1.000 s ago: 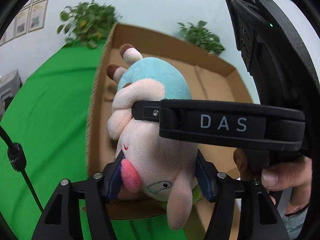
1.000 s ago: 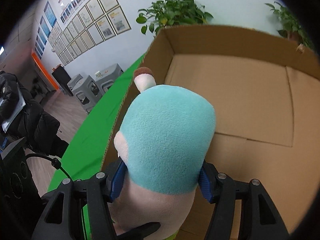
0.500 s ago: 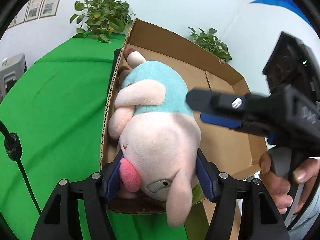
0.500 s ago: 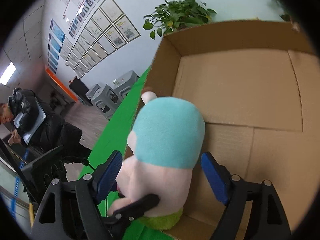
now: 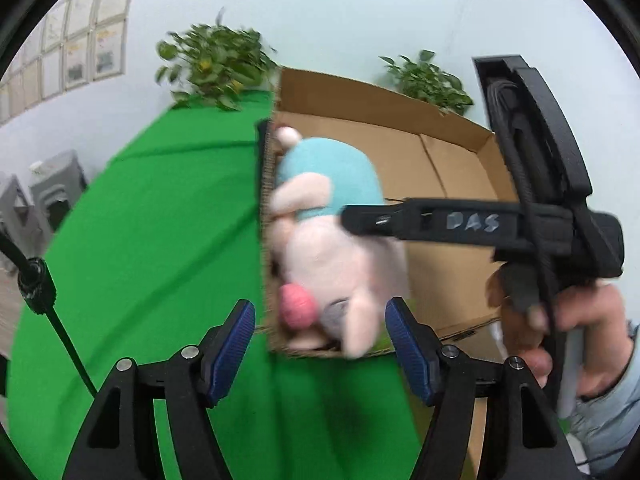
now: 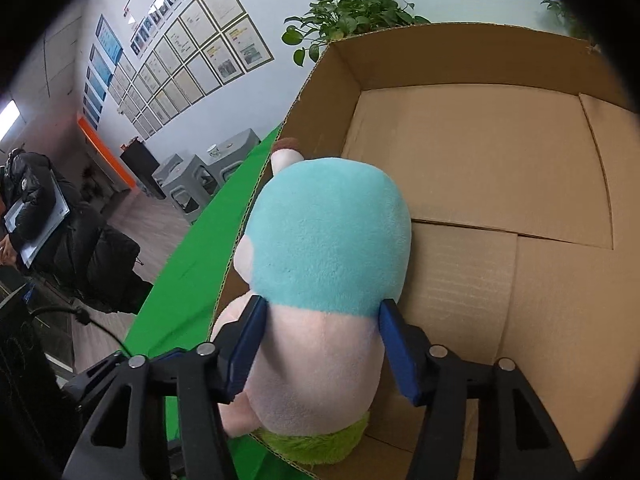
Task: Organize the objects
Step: 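Carry the plush pig into the open cardboard box and release it, then move both tools toward the long narrow cardboard box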
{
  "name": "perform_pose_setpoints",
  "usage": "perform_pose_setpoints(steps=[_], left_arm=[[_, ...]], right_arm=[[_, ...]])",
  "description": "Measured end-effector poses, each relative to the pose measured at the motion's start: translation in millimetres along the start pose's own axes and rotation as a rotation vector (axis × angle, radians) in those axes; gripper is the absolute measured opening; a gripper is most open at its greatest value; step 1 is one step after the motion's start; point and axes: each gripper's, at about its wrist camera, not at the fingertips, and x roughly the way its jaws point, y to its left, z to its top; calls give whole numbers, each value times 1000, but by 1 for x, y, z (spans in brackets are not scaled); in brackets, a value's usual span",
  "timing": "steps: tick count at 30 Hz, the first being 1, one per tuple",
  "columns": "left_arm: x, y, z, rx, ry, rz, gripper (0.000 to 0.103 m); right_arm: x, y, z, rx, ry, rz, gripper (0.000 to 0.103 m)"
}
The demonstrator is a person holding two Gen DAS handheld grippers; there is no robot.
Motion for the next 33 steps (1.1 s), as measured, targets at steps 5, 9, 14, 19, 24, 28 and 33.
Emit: perform_pose_setpoints(steps=[5,9,14,19,24,28,33], left_arm=[[-56,-13,-21,14,-79,44,71],[-72,-24,-9,40,-145,55,86],[-95,-62,-8,60,-182,39,97],[-104,-90,-15,44,-218,82,100],[-101,-108,-35,64,-183,22,100],[-95,-111,-46,59,-131,-28,100],[-97,-114,-59,51,-94,-57,100]], right_arm=[[-55,-1,-11,-3,-138,-158,86],[-107,-15,-44,21,-194,-177,102],[-135,-22,-82,51,-188,-226,102],[-158,-18,-118,36,-185,-310,102],[-169,-18,-147,37,-205,-358,102],[-173,-15,-169,48,-214,-371,102],[-174,-12,-184,54,-215,-360,102]])
